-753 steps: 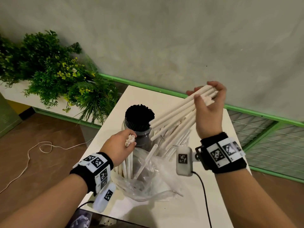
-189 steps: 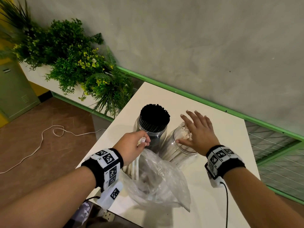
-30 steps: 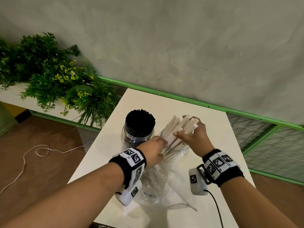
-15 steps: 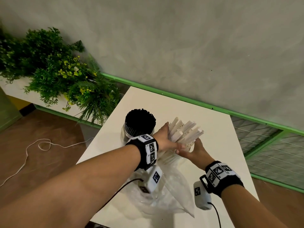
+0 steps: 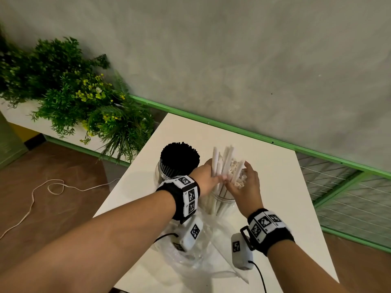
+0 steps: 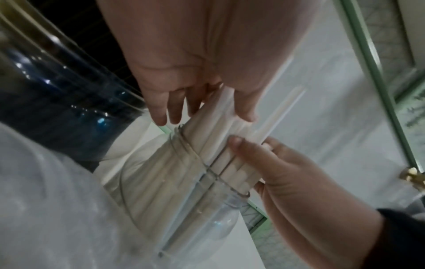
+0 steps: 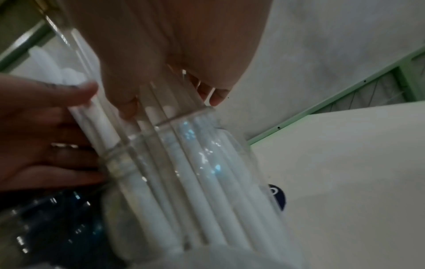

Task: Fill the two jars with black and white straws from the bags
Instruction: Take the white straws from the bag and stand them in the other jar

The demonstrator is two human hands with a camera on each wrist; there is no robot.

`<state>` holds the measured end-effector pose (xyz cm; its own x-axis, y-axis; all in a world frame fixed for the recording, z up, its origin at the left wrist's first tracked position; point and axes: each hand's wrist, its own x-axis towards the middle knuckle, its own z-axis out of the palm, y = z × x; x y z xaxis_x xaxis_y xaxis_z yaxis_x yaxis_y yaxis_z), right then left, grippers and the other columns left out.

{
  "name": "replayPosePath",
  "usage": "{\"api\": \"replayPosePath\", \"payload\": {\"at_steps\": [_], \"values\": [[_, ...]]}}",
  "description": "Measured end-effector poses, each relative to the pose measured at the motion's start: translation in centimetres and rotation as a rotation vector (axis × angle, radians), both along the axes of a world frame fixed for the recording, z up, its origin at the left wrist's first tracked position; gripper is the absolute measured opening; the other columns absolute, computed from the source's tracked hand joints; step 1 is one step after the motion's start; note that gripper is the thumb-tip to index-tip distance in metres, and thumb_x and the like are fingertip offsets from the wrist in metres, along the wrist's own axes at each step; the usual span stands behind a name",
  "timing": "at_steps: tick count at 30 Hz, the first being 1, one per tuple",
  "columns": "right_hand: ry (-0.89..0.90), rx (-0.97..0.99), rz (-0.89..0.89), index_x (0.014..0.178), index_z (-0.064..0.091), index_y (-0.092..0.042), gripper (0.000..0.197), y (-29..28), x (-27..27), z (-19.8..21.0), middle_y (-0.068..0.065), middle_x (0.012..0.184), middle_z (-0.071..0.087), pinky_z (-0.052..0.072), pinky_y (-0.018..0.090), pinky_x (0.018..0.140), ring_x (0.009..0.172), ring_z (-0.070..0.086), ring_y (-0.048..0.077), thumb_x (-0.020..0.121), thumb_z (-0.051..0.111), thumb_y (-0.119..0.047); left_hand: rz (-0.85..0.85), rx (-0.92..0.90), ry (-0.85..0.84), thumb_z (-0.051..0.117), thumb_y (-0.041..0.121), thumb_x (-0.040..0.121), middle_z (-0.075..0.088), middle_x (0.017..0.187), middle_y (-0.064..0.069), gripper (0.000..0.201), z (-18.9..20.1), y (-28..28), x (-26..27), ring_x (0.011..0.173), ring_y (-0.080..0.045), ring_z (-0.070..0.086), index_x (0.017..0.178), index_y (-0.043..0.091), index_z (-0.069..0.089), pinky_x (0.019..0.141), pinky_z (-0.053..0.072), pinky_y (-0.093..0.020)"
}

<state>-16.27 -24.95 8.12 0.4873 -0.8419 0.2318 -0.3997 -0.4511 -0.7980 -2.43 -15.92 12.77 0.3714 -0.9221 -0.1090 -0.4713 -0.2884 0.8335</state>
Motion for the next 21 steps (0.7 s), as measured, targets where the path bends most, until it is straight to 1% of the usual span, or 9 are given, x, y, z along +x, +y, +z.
{"api": "replayPosePath", "payload": {"at_steps": [1,2,4,6,8,10,14,18,21], "values": [[0.033,-0.027,0.002,0.146,0.028,-0.017,0.084,0.1,-0.4,-0.3,-0.001,0.125,0.04,0.036,0.033,0.104,0.125,0.04,0.022,0.078,0.077,-0.026,-0.016,0.005,-0.026,0.056,0.036,0.092,0.062,0.103,0.0,0.039,-0.1,0.1,0.0,0.091,-0.018,0.061,0.123,0.016,0.043,0.073,0.044,-0.017],[0.052,-0.041,0.011,0.146,0.027,-0.018,0.083,0.1,-0.8,-0.5,0.001,0.129,0.039,0.035,0.035,0.106,0.127,0.039,0.023,0.079,0.076,-0.024,-0.021,0.028,-0.063,0.056,0.035,0.092,0.061,0.115,-0.003,0.052,-0.1,0.2,0.1,0.101,-0.021,0.06,0.135,0.014,0.036,0.08,0.044,-0.019],[0.046,-0.077,0.026,0.148,0.023,-0.019,0.084,0.1,-1.5,-0.8,0.004,0.136,0.036,0.035,0.041,0.108,0.128,0.039,0.023,0.081,0.074,-0.018,-0.017,0.049,-0.13,0.055,0.032,0.093,0.048,0.138,-0.008,0.069,0.1,0.4,0.3,0.119,-0.025,0.053,0.15,0.019,0.017,0.094,0.041,-0.026],[0.043,-0.238,0.035,0.149,0.018,-0.02,0.087,0.1,-1.9,-0.6,0.007,0.142,0.031,0.037,0.043,0.109,0.13,0.038,0.025,0.082,0.074,-0.017,-0.028,-0.044,-0.189,0.056,0.024,0.093,0.038,0.146,-0.007,0.072,0.4,0.7,0.5,0.121,-0.022,0.05,0.151,0.025,0.012,0.098,0.038,-0.025],[0.112,-0.44,0.043,0.15,0.016,-0.022,0.085,0.2,-2.2,-0.1,0.008,0.149,0.026,0.031,0.04,0.111,0.136,0.032,0.025,0.084,0.07,-0.019,-0.06,-0.155,-0.273,0.058,0.017,0.091,0.031,0.148,-0.002,0.072,0.4,0.9,0.5,0.119,-0.018,0.05,0.149,0.031,0.017,0.098,0.035,-0.02],[0.232,-0.572,0.079,0.149,0.017,-0.023,0.079,0.2,-2.5,0.3,0.007,0.155,0.023,0.025,0.038,0.111,0.139,0.026,0.024,0.087,0.066,-0.019,-0.078,-0.229,-0.364,0.059,0.014,0.089,0.034,0.142,0.001,0.066,0.1,1.0,0.6,0.116,-0.017,0.05,0.145,0.033,0.03,0.098,0.036,-0.021],[0.378,-0.675,0.174,0.143,0.032,-0.017,0.059,0.2,-3.2,0.0,0.0,0.155,0.027,0.035,0.047,0.109,0.143,0.022,0.023,0.089,0.055,-0.012,-0.084,-0.238,-0.453,0.055,0.015,0.09,0.045,0.13,0.003,0.035,-0.4,1.0,0.7,0.113,-0.015,0.051,0.124,0.024,0.058,0.1,0.035,-0.021],[0.445,-0.616,0.247,0.15,0.02,-0.021,0.059,1.0,-2.8,0.3,-0.004,0.16,0.011,0.021,0.042,0.116,0.147,0.007,0.015,0.094,0.035,-0.036,-0.055,-0.264,-0.411,0.054,0.012,0.09,0.052,0.12,0.001,0.024,-0.8,0.8,1.0,0.103,-0.014,0.058,0.11,0.017,0.067,0.098,0.039,-0.021],[0.505,-0.607,0.242,0.15,0.019,-0.028,0.067,1.1,-1.8,0.9,-0.005,0.161,0.006,0.015,0.042,0.116,0.147,0.004,0.018,0.091,0.031,-0.057,-0.04,-0.265,-0.393,0.056,0.015,0.09,0.052,0.119,0.003,0.021,-0.7,0.6,1.1,0.099,-0.012,0.058,0.108,0.019,0.068,0.096,0.04,-0.021]]}}
